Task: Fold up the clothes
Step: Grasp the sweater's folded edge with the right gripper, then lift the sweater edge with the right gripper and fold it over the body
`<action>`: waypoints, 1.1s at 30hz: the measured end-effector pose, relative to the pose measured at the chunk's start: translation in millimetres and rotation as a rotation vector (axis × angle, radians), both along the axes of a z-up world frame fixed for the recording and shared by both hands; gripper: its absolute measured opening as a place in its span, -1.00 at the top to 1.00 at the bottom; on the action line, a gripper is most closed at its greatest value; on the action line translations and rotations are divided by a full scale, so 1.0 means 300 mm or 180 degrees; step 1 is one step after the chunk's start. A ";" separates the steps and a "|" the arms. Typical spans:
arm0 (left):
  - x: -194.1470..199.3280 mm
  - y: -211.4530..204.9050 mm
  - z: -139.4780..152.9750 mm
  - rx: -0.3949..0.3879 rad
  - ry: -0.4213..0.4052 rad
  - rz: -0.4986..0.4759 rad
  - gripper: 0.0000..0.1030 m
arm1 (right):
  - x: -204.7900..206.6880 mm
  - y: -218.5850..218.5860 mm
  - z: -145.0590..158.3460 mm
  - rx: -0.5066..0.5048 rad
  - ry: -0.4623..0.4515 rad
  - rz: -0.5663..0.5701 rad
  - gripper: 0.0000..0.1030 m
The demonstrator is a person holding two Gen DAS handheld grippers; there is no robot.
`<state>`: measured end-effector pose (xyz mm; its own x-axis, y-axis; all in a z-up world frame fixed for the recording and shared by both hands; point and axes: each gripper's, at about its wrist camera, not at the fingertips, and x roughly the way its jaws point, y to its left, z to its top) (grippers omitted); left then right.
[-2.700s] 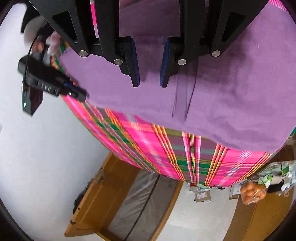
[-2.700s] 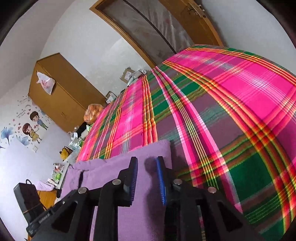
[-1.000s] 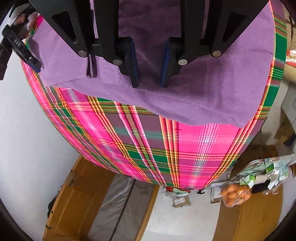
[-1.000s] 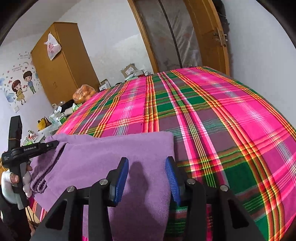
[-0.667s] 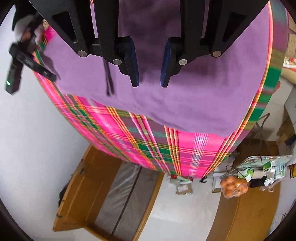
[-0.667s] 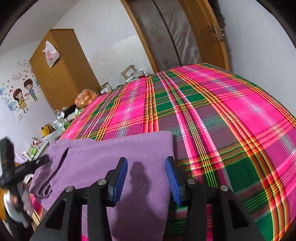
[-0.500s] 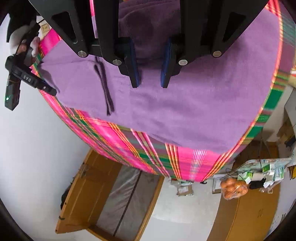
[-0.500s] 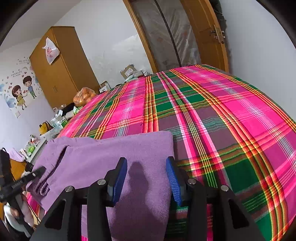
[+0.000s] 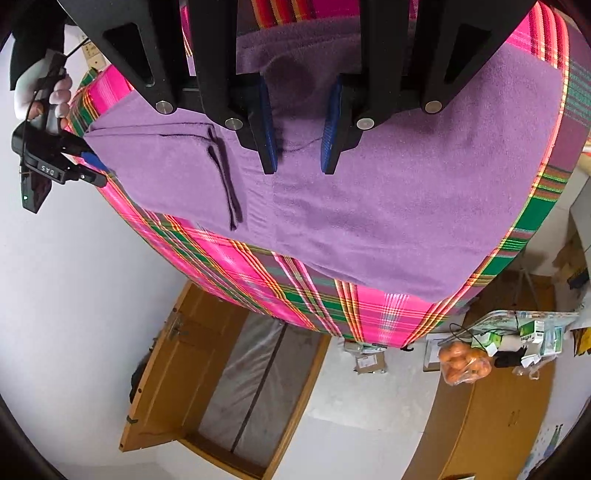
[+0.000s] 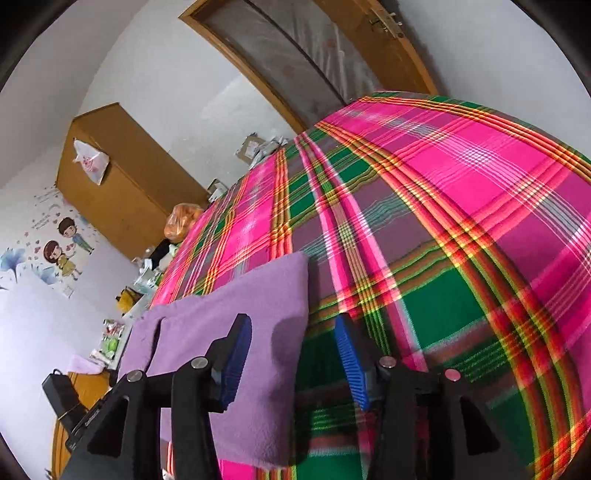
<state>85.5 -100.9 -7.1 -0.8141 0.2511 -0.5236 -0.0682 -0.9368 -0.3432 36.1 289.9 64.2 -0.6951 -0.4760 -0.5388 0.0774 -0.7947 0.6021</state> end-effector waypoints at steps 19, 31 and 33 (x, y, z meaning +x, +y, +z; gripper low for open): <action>0.009 0.007 -0.006 -0.0020 0.0049 0.0045 0.52 | 0.042 -0.078 0.004 -0.0138 -0.0434 0.0491 -0.03; 0.017 0.005 -0.010 0.0003 0.0067 0.0038 0.52 | 0.020 -0.094 -0.009 -0.0192 -0.0366 0.0353 0.67; 0.017 0.007 -0.009 -0.0007 0.0069 0.0042 0.52 | 0.019 -0.095 -0.004 -0.0205 -0.0343 0.0340 0.68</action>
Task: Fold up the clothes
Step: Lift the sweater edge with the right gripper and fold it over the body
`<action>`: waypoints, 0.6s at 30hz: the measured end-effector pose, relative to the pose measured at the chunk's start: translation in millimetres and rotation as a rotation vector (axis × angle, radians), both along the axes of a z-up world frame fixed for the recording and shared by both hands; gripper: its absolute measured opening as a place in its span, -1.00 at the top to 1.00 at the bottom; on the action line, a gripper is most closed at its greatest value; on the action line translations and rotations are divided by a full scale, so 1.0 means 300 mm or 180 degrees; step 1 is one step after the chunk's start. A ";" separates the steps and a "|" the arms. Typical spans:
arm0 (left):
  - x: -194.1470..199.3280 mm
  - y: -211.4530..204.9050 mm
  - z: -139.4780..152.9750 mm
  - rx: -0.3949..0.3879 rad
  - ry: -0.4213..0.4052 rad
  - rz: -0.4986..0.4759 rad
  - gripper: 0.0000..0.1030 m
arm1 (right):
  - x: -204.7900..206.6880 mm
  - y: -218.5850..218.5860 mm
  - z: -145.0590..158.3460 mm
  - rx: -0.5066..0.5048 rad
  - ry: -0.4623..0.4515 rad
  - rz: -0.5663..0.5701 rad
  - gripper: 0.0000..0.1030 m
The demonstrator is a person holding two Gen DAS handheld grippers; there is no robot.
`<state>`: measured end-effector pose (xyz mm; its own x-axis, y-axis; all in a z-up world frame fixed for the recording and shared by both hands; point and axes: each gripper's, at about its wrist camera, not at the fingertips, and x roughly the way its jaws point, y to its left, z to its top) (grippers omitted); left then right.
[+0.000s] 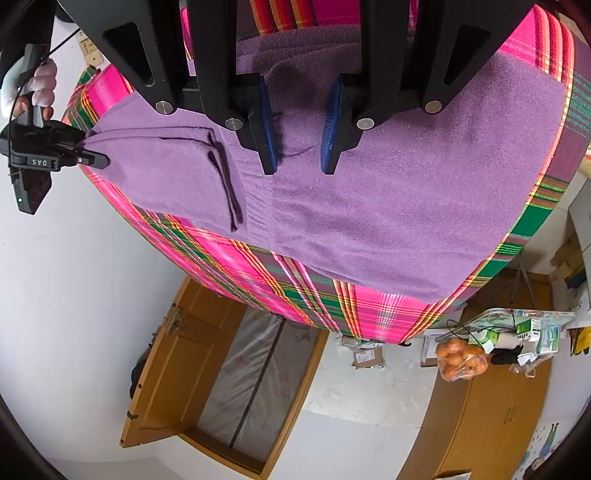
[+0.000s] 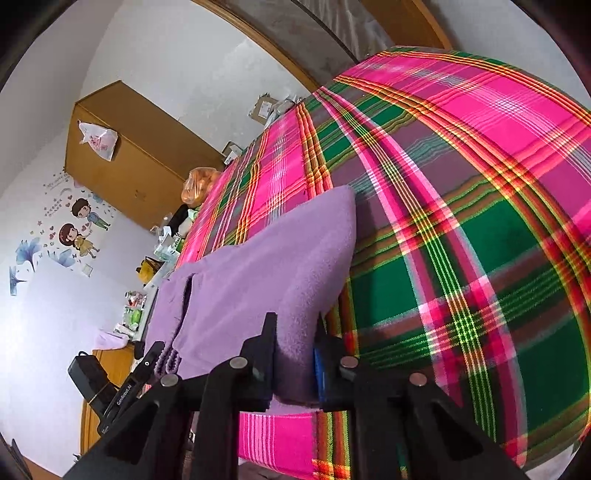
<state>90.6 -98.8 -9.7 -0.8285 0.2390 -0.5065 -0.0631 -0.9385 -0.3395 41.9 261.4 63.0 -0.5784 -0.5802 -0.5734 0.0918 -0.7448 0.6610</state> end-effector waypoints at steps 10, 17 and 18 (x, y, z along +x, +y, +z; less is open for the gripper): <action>0.009 -0.010 0.014 0.0046 -0.0008 -0.0019 0.51 | 0.002 -0.057 0.177 -0.0094 0.0527 0.0162 0.73; 0.026 -0.030 0.034 0.0098 0.0050 -0.0015 0.51 | -0.019 -0.194 0.352 -0.0047 0.0887 0.0454 0.74; 0.030 -0.037 0.037 0.0106 0.0062 -0.0007 0.51 | -0.021 -0.217 0.378 -0.0037 0.0937 0.0500 0.74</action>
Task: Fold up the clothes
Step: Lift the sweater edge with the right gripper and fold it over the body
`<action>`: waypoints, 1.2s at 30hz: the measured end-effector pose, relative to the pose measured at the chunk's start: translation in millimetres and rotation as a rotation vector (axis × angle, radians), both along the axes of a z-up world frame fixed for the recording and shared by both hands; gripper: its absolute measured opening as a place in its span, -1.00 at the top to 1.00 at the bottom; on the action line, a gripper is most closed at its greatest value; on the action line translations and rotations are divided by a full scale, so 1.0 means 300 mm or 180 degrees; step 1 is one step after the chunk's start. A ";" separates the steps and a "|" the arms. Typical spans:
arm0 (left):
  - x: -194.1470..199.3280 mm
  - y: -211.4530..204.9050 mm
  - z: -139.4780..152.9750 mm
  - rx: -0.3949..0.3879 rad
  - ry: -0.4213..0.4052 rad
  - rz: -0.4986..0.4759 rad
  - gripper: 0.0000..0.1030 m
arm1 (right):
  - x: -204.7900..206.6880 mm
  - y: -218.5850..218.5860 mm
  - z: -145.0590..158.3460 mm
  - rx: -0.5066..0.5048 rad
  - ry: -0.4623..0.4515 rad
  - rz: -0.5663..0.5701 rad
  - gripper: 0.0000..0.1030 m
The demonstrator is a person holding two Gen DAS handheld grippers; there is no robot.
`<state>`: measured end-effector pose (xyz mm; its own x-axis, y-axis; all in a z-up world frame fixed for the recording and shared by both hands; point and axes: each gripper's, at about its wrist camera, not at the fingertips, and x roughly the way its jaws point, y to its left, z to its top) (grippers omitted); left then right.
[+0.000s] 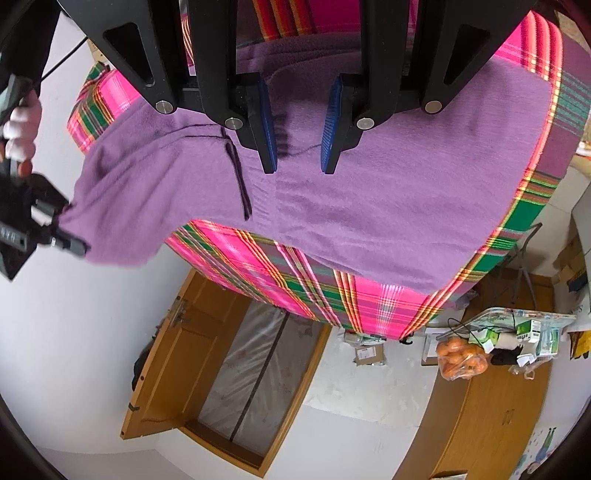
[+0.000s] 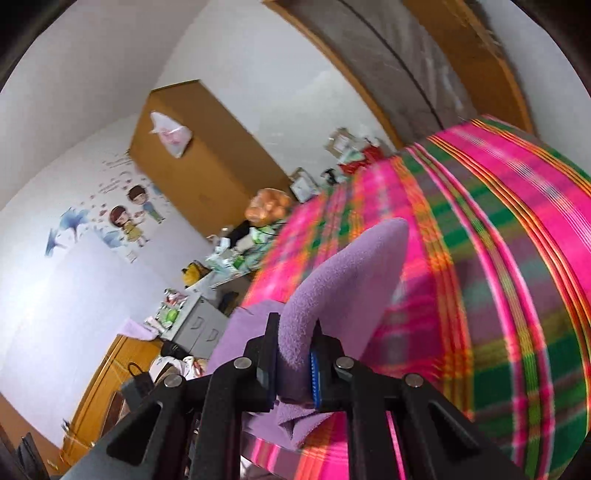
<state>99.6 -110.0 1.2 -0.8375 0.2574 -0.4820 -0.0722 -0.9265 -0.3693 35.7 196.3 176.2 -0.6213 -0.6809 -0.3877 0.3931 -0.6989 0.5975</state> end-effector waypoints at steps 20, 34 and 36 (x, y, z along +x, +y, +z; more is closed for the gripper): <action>0.099 -0.210 0.018 0.0334 0.0233 0.0339 0.51 | -0.070 -0.687 0.174 0.0460 0.0255 0.1023 0.74; 0.233 -0.479 0.014 0.0528 0.0352 0.0973 0.52 | -0.130 -1.072 -0.202 0.0916 -0.0493 0.1704 0.36; 0.224 -0.479 0.016 0.0551 0.0360 0.0924 0.51 | -0.124 -1.050 -0.193 0.0781 -0.0456 0.1709 0.23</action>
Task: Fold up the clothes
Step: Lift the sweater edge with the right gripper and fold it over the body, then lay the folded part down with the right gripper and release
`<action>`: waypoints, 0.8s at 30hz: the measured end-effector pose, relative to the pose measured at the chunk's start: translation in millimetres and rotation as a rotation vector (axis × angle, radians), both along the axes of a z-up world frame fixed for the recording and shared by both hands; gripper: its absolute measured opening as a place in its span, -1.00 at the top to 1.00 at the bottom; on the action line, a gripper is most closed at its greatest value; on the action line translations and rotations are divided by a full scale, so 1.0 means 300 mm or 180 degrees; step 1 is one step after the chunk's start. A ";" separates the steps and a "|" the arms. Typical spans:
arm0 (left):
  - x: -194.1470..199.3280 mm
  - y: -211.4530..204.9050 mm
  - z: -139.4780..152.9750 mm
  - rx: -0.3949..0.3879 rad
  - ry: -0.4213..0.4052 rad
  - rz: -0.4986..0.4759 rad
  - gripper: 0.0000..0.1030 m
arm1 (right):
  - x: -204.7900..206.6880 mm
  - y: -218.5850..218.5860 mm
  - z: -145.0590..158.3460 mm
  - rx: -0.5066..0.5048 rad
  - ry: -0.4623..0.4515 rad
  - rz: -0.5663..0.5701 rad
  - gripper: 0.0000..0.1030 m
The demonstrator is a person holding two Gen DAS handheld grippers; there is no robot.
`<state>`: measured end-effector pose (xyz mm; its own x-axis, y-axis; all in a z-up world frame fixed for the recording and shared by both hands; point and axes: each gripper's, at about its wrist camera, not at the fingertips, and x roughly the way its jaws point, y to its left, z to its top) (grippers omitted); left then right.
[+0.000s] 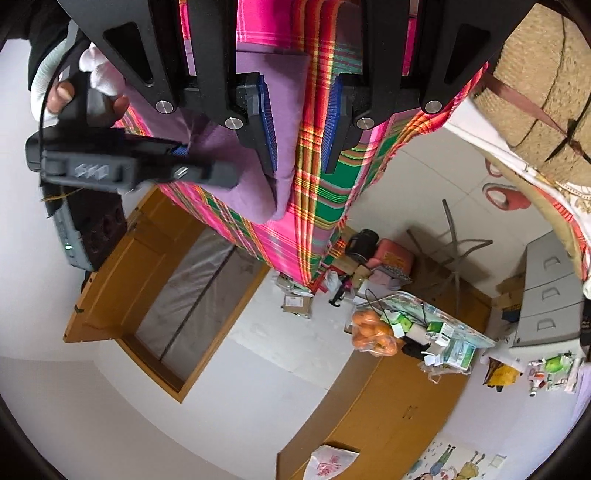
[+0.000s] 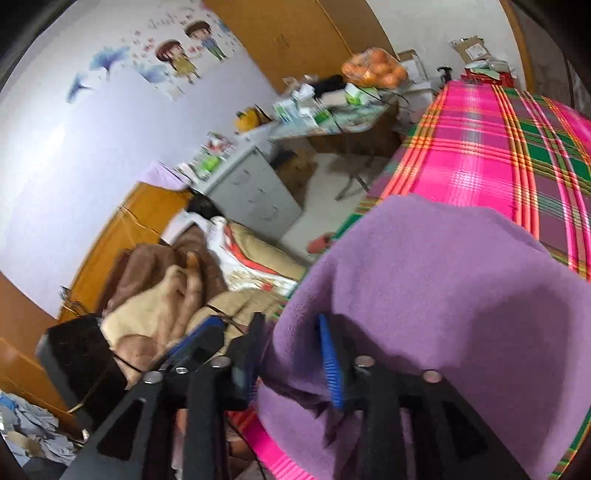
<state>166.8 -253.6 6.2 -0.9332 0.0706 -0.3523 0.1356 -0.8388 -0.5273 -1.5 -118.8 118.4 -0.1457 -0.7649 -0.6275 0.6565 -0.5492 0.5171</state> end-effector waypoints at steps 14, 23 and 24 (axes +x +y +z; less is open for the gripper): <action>-0.133 0.097 0.061 0.0418 0.0015 -0.0581 -0.13 | 0.013 0.318 0.037 -0.0470 0.0121 -0.0465 0.21; -0.196 0.092 -0.029 0.0740 -0.0342 -0.0444 0.73 | -0.007 0.421 -0.009 -0.0600 0.0001 -0.0606 0.21; -0.185 0.083 -0.035 0.0852 -0.0298 -0.0484 0.77 | -0.006 0.424 -0.012 -0.0608 -0.0007 -0.0613 0.21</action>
